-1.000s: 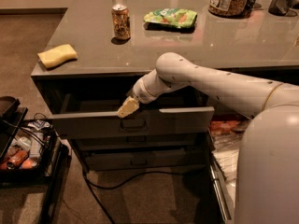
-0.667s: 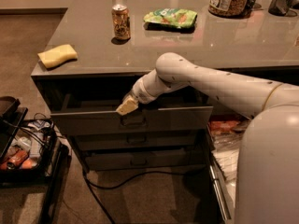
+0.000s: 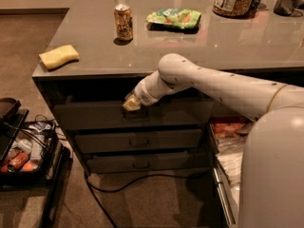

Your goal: Open top drawer

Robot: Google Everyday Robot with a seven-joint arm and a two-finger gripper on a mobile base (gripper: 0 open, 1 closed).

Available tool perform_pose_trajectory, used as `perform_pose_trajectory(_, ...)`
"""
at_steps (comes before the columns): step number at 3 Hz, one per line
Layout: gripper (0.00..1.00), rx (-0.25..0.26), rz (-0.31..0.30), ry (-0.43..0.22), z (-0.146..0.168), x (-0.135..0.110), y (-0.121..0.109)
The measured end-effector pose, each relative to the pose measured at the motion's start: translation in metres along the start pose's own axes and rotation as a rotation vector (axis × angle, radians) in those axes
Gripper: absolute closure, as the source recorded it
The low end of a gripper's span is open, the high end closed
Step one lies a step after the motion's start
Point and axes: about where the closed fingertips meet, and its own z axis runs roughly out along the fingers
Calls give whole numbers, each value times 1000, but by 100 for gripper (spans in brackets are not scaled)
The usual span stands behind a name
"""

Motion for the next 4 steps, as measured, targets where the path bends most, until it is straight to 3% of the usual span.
perform_pose_trajectory(3, 100, -3, 39, -12, -8, -6, 13)
perform_pose_trajectory(4, 100, -31, 59, -1, -8, -4, 26)
